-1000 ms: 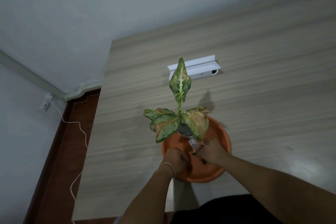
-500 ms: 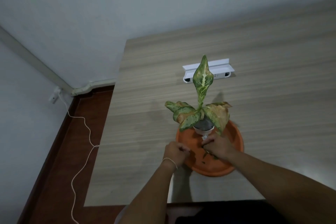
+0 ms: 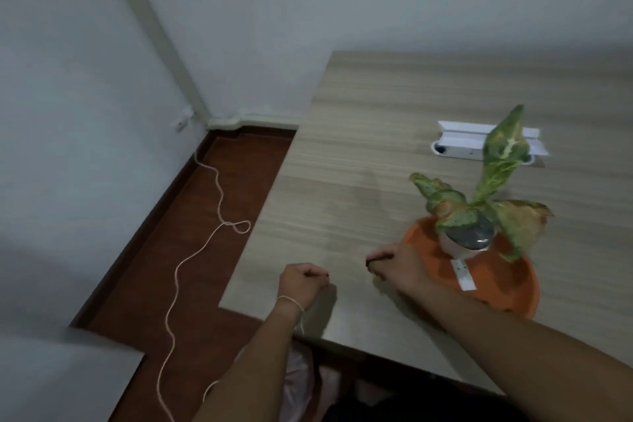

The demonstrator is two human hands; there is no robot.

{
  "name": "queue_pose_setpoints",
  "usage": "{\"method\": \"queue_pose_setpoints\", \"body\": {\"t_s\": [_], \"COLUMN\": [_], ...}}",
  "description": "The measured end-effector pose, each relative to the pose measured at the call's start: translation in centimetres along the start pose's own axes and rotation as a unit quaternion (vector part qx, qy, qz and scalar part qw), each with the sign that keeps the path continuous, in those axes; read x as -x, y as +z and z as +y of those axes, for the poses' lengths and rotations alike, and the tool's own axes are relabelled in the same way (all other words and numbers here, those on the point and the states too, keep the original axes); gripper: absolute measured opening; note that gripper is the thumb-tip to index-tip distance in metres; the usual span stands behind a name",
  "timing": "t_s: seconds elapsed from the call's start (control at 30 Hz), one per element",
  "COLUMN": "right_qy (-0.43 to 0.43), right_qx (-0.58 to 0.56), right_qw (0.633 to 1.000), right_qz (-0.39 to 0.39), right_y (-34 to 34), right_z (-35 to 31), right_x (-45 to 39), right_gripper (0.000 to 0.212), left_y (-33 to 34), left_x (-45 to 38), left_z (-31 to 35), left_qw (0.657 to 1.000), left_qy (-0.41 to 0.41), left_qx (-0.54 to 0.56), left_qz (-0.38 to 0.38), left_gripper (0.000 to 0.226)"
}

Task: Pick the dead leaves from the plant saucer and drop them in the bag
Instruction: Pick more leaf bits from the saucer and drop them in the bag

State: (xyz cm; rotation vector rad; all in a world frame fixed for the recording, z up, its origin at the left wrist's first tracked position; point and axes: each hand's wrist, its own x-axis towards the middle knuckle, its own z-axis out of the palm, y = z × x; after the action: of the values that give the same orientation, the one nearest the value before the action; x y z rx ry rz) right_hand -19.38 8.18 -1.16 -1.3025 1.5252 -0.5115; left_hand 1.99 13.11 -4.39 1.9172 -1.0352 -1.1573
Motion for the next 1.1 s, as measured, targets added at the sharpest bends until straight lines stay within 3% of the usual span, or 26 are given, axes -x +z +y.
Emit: {"method": "queue_pose_setpoints", "body": {"t_s": [0.27,0.5,0.73,1.1], "right_qy": [-0.131,-0.210,-0.229,-0.166], "right_qx": [0.105,0.177,0.247,0.238], "right_qw": [0.973,0.928,0.899,0.903], "right_qz": [-0.158,-0.253,-0.281,-0.316], "right_y": [16.1,26.2,29.2,27.4], "right_z": [-7.3,-9.5,-8.5,-6.3], "right_x": [0.8,4.2,5.3,4.3], "right_gripper": [0.013,0.014,0.014,0.029], "left_y": [-14.1,-20.5,-20.8,-18.8], "left_x": [4.5,9.9,11.5,11.8], "left_z": [-7.6,-13.0,-15.3,-16.8], "left_qw": [0.985,0.960,0.954,0.963], "left_qy": [-0.048,-0.119,-0.121,-0.139], "left_qx": [0.006,0.049,0.057,0.024], "left_qz": [0.163,0.250,0.267,0.228], "left_gripper": [0.021,0.017,0.010,0.012]}}
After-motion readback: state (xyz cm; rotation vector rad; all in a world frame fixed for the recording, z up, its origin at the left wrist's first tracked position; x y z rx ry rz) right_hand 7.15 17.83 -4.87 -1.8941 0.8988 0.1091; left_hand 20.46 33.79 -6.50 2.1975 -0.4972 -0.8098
